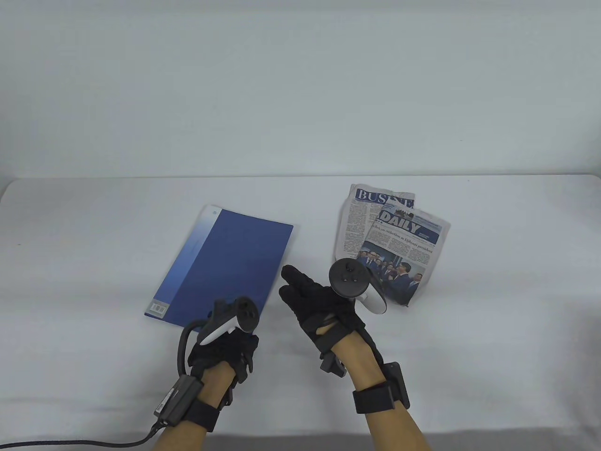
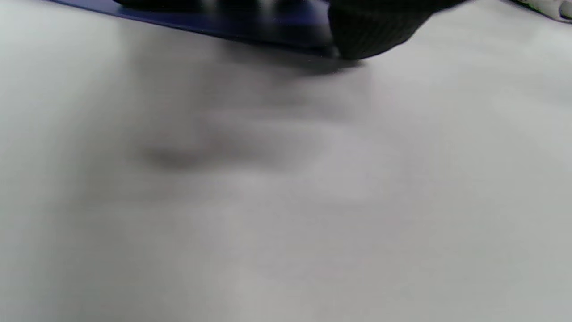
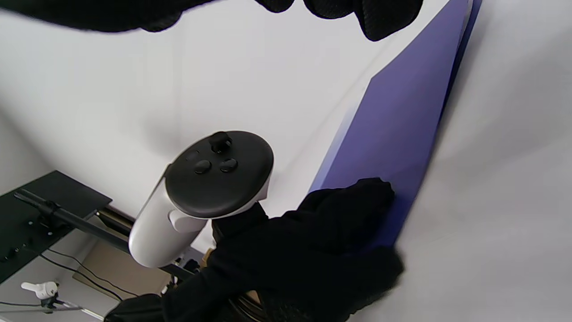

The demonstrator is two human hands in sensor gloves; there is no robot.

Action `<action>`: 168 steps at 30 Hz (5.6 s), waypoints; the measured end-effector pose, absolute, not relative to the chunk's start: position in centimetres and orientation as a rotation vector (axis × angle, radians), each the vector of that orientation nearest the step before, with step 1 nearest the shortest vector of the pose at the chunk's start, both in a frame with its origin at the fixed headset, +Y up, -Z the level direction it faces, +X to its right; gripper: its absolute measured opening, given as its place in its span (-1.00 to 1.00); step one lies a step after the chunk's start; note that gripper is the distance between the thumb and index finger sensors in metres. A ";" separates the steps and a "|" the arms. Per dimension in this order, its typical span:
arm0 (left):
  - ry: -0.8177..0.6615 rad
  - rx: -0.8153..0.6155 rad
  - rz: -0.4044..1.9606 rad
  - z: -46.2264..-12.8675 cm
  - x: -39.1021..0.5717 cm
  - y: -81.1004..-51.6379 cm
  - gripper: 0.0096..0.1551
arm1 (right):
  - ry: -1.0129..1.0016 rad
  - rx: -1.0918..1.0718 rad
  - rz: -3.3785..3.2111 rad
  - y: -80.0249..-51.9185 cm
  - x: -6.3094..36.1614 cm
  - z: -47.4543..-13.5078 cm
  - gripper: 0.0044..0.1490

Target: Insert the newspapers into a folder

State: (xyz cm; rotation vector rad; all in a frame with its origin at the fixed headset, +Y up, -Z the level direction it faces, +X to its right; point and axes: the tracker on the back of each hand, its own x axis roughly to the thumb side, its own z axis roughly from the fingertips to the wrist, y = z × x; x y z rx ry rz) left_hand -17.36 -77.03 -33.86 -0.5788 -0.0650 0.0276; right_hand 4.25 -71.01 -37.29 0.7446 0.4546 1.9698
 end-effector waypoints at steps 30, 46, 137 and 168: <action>0.911 0.039 0.480 -30.2 -36.2 -68.8 0.36 | 0.469 0.643 2.014 -71.8 5.7 -37.4 0.02; 0.963 -0.596 0.464 -33.2 -37.4 -77.1 -0.15 | 0.562 0.601 2.034 -73.0 5.2 -37.5 0.04; -0.071 -0.735 0.581 -36.5 -18.6 -77.2 -0.17 | 0.515 0.228 2.011 -75.9 5.7 -37.8 -0.31; -0.001 -0.535 0.618 -36.4 -20.1 -75.0 -0.58 | 0.512 0.258 2.156 -77.3 2.1 -38.8 -0.52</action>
